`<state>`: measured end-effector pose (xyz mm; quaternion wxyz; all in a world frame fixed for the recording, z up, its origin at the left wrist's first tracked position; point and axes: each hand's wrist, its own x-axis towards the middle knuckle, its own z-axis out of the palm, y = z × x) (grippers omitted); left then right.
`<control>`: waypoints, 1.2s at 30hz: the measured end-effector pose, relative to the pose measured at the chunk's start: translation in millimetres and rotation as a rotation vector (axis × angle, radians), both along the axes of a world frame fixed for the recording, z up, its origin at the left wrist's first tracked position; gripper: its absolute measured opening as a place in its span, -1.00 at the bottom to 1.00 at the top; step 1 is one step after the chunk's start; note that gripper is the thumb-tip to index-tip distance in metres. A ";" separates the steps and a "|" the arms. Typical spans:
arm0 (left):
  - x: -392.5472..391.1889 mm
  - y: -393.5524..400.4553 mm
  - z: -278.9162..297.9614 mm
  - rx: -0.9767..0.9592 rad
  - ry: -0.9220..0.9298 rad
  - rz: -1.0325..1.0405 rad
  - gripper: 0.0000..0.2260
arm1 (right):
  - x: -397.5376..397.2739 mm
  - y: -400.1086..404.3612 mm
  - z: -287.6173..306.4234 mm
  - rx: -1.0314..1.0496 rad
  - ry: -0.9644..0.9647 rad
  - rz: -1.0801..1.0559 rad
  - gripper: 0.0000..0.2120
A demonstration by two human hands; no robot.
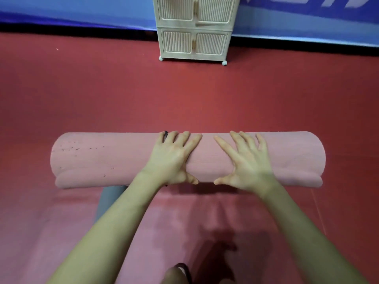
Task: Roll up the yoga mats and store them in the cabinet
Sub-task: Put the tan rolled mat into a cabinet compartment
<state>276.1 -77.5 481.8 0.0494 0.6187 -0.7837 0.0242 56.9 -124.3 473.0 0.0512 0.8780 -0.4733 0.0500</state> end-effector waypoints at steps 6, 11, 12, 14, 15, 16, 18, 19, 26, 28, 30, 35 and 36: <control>22.2 -12.9 149.1 -0.053 -0.036 -0.008 0.09 | 23.0 -10.1 149.6 -0.059 -0.021 0.003 0.10; 37.1 -32.7 220.0 -0.135 -0.072 -0.061 0.11 | 32.4 -28.2 212.1 -0.134 -0.054 0.031 0.10; 38.6 -37.7 229.3 -0.132 -0.072 -0.066 0.11 | 34.1 -32.9 220.1 -0.146 -0.051 0.037 0.10; 40.4 -49.0 243.6 -0.099 -0.085 -0.062 0.10 | 37.0 -45.0 233.5 -0.166 -0.045 0.039 0.10; 40.9 -55.7 248.8 -0.090 -0.084 -0.061 0.10 | 37.8 -52.4 239.1 -0.173 -0.045 0.039 0.09; 41.0 -64.1 254.4 -0.085 -0.082 -0.060 0.09 | 38.5 -61.3 244.0 -0.184 -0.046 0.039 0.09; 38.8 -84.9 263.1 -0.061 -0.080 -0.046 0.08 | 38.6 -83.5 252.5 -0.204 -0.043 0.041 0.09; 37.2 -97.1 265.6 -0.051 -0.079 -0.038 0.07 | 38.1 -96.6 255.5 -0.211 -0.037 0.039 0.10; 24.7 -213.6 287.5 -0.062 -0.099 -0.026 0.07 | 28.2 -207.9 280.5 -0.168 -0.001 -0.007 0.10; 16.9 -252.2 298.4 -0.067 -0.100 -0.041 0.06 | 20.2 -244.5 290.7 -0.168 -0.001 -0.011 0.09; 11.8 -289.9 306.4 -0.089 -0.106 -0.046 0.07 | 13.9 -283.7 298.8 -0.218 -0.001 -0.005 0.09; 16.9 -370.6 317.4 -0.137 -0.087 -0.053 0.08 | 18.3 -366.8 312.9 -0.295 -0.043 0.021 0.10; 21.1 -385.8 317.3 -0.144 -0.092 -0.057 0.07 | 21.6 -380.3 312.3 -0.293 -0.043 0.015 0.10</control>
